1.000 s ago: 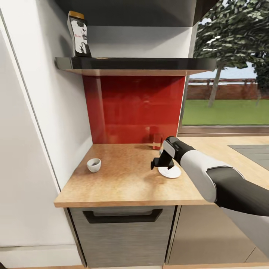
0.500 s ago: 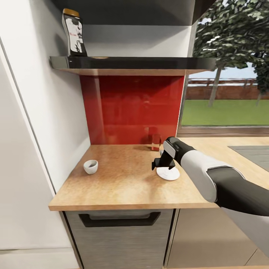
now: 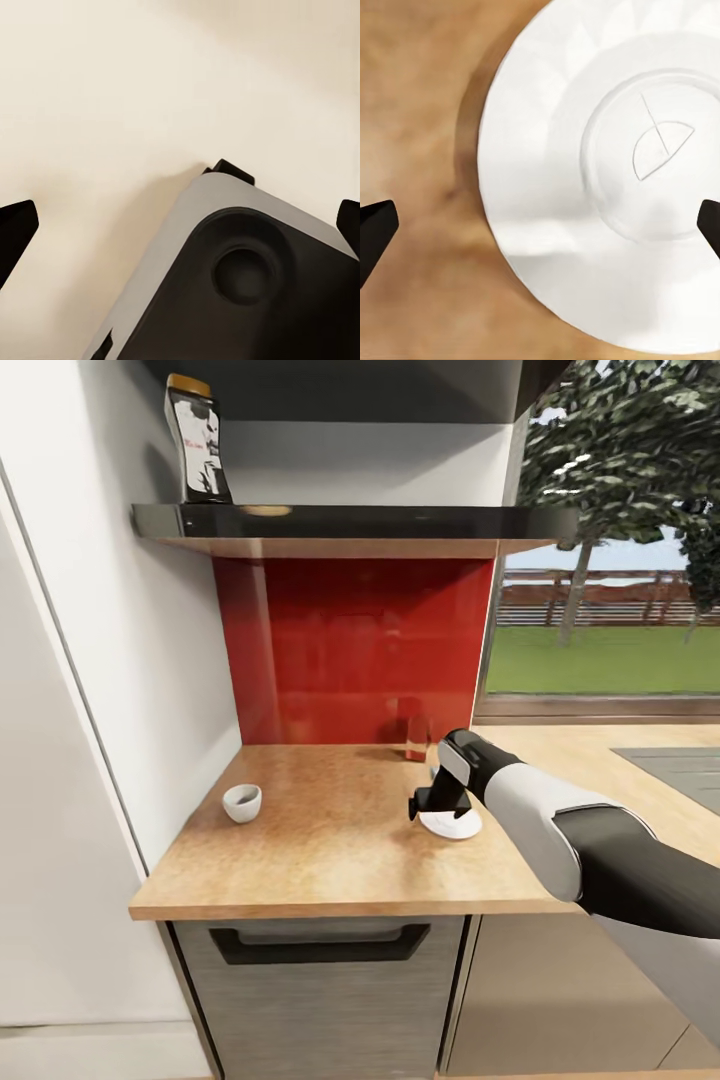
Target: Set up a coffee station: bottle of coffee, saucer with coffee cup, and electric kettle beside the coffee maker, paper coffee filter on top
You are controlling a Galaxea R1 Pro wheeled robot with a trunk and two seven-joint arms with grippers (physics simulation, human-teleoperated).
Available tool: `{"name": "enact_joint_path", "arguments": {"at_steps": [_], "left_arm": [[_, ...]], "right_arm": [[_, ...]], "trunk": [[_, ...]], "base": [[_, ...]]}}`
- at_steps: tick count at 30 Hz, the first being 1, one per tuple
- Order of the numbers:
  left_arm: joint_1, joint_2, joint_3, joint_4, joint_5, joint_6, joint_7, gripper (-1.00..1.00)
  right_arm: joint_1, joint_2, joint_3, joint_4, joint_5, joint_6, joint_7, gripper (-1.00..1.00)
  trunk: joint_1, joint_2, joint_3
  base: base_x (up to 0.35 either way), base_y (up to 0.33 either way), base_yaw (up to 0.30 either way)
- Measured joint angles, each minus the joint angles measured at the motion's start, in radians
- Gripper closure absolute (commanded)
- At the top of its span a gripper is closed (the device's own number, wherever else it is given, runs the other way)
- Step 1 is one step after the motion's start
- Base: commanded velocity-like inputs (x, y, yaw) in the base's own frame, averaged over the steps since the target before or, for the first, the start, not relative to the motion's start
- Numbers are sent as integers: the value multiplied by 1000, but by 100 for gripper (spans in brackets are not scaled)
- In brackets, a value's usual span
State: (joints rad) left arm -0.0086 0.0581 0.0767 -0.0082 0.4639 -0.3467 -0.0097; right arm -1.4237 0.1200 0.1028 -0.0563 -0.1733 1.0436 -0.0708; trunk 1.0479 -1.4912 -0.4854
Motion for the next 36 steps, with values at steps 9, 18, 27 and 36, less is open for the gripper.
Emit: {"name": "enact_joint_path", "arguments": {"at_steps": [9, 18, 27, 36], "left_arm": [[0, -1, -1, 0, -6, 5, 0, -100], [0, -2, -1, 0, -7, 2, -1, -100], [0, -1, -1, 1, -5, 3, -1, -100], [0, -4, -2, 1, -7, 3, -1, -100]], "right_arm": [[-1, 1, 5, -7, 43, 1, 0, -100], [-1, 7, 19, -19, 58, 1, -1, 100], [0, 10, 20, -19, 59, 0, 0, 100], [0, 11, 18, -19, 61, 1, -2, 100]], "trunk": [[34, -63, -28], [46, -84, -37], [46, -84, -37], [46, -84, -37]], "base": [[0, 0, 0], [0, 0, 0], [0, 0, 0], [0, 0, 0]]}}
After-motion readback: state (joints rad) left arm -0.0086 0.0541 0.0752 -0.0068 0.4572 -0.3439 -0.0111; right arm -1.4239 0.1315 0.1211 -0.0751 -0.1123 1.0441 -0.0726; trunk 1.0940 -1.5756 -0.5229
